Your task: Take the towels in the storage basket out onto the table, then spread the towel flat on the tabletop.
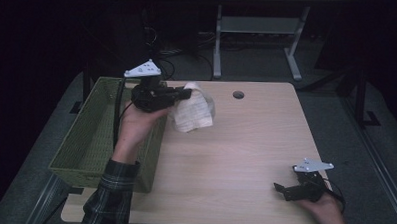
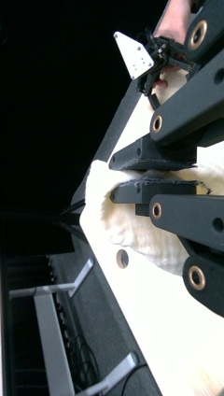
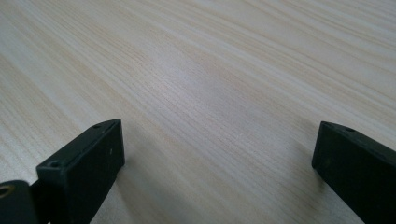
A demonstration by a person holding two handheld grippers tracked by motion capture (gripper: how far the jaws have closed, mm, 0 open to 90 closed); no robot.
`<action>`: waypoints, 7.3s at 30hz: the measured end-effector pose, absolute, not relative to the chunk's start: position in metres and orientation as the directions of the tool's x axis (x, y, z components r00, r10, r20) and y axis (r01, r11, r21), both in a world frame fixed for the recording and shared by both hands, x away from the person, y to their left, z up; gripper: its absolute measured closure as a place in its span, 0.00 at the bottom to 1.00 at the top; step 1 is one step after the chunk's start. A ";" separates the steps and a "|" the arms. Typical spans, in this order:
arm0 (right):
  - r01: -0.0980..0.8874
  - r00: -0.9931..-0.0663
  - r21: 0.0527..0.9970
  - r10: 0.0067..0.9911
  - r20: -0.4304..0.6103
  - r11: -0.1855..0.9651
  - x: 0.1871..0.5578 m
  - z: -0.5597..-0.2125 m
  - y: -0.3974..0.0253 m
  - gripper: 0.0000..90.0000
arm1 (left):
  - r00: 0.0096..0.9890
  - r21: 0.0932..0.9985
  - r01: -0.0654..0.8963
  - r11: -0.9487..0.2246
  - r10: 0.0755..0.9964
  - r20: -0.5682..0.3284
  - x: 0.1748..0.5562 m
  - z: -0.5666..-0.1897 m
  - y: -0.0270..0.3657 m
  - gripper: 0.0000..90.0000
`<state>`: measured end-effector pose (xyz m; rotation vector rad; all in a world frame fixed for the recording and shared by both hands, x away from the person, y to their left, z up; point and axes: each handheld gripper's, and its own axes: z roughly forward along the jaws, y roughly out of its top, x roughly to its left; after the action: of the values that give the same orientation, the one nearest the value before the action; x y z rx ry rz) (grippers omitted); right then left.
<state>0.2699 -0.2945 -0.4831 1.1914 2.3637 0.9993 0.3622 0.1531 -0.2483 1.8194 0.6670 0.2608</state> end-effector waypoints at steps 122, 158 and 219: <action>0.506 -0.662 0.782 0.745 0.083 0.364 0.327 -0.439 -0.264 0.29 | 0.865 0.712 0.364 -0.600 0.501 -0.020 0.321 -0.457 0.070 0.74; 0.528 -0.694 0.775 0.703 0.158 0.347 0.368 -0.452 -0.238 1.00 | 0.828 0.756 0.406 -0.513 0.557 -0.066 0.304 -0.430 0.099 0.96; 0.598 -0.603 0.734 0.784 0.146 0.323 0.328 -0.451 -0.298 0.61 | 0.856 0.701 0.380 -0.604 0.517 -0.019 0.317 -0.460 0.020 0.67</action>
<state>0.3276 -0.2978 -0.4510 1.2554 2.3531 1.1486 0.3168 0.0202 -0.4598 2.2882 0.6475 0.2400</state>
